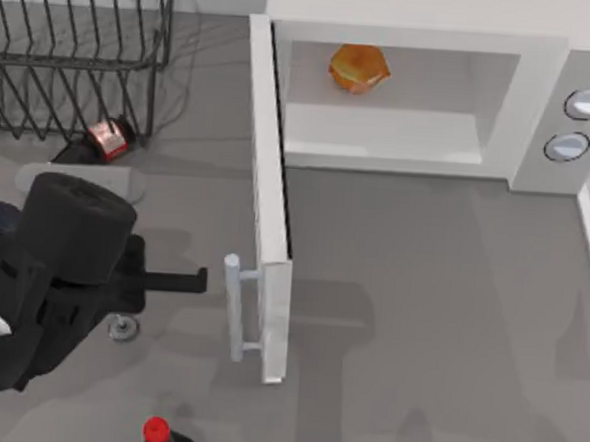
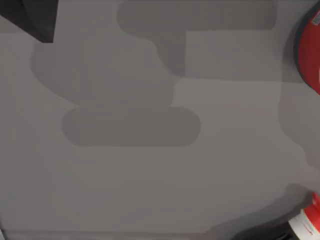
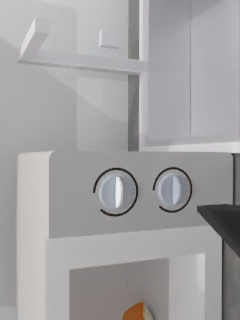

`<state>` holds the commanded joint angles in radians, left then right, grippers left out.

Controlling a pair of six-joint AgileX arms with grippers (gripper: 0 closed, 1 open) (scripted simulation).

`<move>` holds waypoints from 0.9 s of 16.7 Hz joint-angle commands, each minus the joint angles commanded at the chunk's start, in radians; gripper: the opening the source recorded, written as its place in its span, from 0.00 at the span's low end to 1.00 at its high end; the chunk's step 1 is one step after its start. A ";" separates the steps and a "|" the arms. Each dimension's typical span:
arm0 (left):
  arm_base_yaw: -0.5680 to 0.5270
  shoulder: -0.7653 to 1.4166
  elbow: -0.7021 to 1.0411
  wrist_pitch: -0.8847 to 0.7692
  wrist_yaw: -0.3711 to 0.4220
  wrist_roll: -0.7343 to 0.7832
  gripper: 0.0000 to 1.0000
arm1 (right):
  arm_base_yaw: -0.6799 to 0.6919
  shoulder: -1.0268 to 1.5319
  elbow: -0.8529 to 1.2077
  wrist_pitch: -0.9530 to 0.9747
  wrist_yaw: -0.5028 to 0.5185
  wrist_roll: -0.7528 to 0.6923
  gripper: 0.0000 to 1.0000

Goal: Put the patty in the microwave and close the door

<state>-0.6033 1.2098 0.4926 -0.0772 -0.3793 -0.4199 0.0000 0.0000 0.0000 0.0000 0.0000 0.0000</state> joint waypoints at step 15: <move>-0.263 0.265 0.267 -0.033 -0.229 -0.292 0.00 | 0.000 0.000 0.000 0.000 0.000 0.000 1.00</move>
<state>-0.8664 1.4751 0.7600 -0.1098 -0.6083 -0.7122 0.0000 0.0000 0.0000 0.0000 0.0000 0.0000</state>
